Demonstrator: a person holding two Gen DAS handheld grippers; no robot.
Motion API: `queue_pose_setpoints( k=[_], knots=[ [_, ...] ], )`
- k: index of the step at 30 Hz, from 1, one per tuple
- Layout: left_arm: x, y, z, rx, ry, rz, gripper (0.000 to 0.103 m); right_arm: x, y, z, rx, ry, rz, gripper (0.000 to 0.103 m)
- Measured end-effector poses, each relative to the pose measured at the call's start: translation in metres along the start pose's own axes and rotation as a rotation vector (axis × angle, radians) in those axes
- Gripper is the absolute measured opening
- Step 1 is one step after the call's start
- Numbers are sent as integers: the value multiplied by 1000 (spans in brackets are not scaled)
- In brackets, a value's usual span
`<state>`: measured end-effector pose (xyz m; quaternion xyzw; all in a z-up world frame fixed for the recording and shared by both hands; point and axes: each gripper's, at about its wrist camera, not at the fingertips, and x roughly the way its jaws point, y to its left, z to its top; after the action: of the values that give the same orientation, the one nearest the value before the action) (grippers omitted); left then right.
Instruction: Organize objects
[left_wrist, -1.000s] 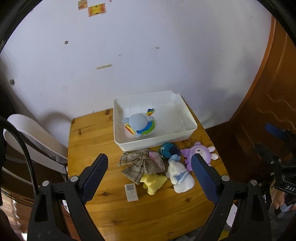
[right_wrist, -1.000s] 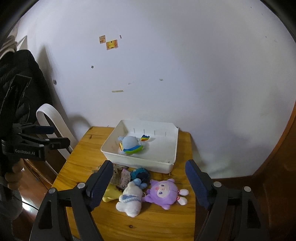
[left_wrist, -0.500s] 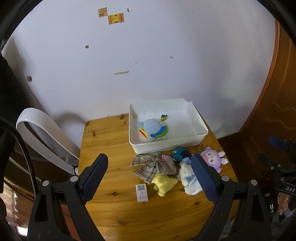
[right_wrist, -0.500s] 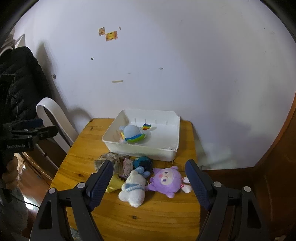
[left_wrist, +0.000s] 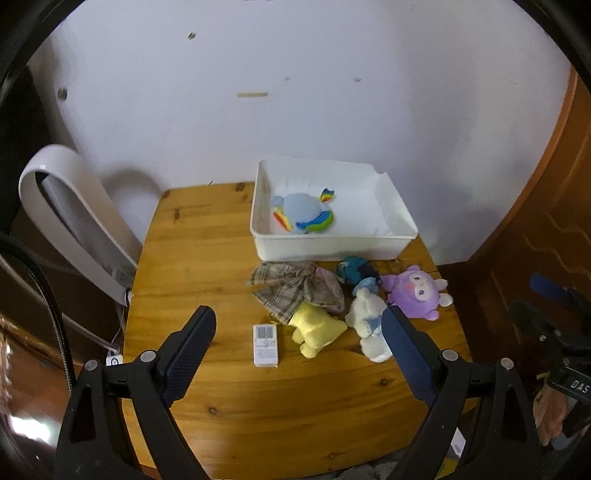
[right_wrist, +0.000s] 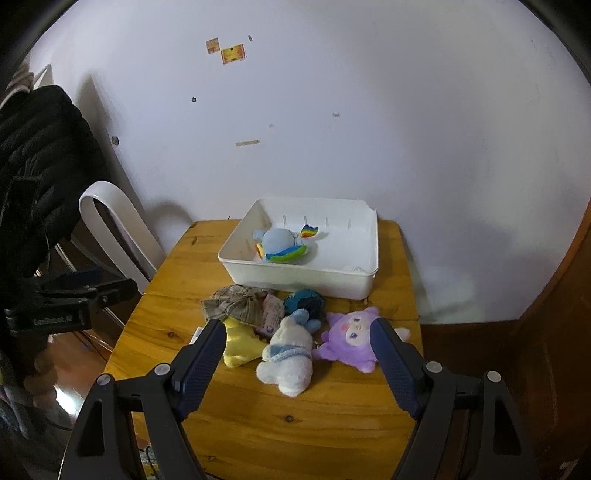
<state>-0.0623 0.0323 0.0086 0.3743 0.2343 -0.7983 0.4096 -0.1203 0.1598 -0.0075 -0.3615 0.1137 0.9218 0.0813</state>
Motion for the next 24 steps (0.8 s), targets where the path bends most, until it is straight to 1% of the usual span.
queue_pose_setpoints(
  k=[5,7,10,15,21,24],
  knots=[
    [17,7,-11,-13,36,34,93,11,0,-10,33,11,-6,81],
    [25,9,-15,-18,50,45,93,20,-1,-14,50,33,-1,81],
    [37,11,-21,-23,70,66,93,34,-2,-20,52,58,-18,81],
    [62,20,-30,-43,108,75,93,54,-4,-31,61,91,-24,81],
    [102,39,-45,-114,196,90,93,87,-9,-44,85,163,-17,81],
    [117,47,-53,-125,229,114,93,104,-6,-50,75,198,-22,81]
  ],
)
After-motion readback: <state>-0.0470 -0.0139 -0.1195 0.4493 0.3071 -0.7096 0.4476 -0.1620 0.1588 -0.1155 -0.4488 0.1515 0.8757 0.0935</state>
